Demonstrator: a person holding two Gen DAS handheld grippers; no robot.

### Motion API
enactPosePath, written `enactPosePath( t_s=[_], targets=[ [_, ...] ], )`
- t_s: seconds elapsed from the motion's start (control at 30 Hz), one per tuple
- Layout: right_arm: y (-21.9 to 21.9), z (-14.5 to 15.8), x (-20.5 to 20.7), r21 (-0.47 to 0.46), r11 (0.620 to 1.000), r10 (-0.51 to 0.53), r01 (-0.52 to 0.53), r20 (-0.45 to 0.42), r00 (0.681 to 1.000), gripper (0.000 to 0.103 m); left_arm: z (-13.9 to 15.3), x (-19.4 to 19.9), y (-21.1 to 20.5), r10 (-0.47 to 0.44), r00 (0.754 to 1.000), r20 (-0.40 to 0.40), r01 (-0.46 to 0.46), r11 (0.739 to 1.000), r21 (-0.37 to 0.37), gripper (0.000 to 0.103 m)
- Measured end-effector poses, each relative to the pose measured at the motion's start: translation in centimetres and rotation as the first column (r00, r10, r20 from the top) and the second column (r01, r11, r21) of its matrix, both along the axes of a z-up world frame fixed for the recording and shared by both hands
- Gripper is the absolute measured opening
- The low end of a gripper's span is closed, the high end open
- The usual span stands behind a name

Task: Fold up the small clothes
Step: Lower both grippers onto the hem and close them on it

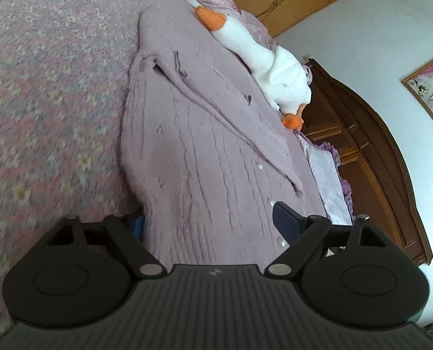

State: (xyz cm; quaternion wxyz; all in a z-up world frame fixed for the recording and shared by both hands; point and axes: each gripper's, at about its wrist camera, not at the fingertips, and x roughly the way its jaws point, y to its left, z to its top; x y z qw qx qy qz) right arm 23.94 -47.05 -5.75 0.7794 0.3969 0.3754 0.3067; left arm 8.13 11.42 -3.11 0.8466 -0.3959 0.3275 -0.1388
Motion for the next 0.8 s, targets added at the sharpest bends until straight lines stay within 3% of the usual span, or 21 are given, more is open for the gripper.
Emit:
enactPosePath(
  t_s=[0.13,0.3,0.4,0.47,0.53,0.63,0.8],
  targets=[
    [0.6,0.0,-1.7,0.007,0.998,0.058,-0.058,0.001,0.998,0.061,-0.1,-2.1,-0.5,-0.018,1.000,-0.017,0.017,0.999,-0.032,0.084],
    [0.5,-0.2,-3.0,0.005,0.996,0.088,-0.088,-0.006,0.996,0.060,-0.1,-3.0,-1.1,0.006,1.000,-0.019,-0.006,1.000,-0.014,0.082],
    [0.3,-0.3,-3.1,0.028,0.997,0.068,-0.068,-0.014,0.998,0.060,-0.4,-3.6,-0.8,0.037,0.999,-0.038,-0.038,0.999,-0.015,0.070],
    [0.0,-0.5,-3.0,0.043,0.998,0.053,-0.051,-0.028,0.998,0.057,-0.8,-3.9,-0.4,0.063,0.997,-0.055,-0.064,0.998,-0.026,0.059],
    [-0.3,-0.7,-2.9,0.042,0.998,0.043,-0.041,-0.035,0.998,0.052,-1.0,-4.2,0.0,0.080,0.994,-0.070,-0.083,0.996,-0.041,0.055],
    [-0.6,-1.0,-3.2,0.035,0.999,0.032,-0.030,-0.043,0.999,0.046,-1.0,-4.4,0.0,0.084,0.994,-0.073,-0.087,0.996,-0.036,0.054],
    [-1.5,-0.9,-3.5,0.025,1.000,-0.005,0.006,-0.050,0.999,0.045,-0.7,-4.8,0.1,0.095,0.993,-0.072,-0.097,0.995,-0.016,0.055]
  ],
)
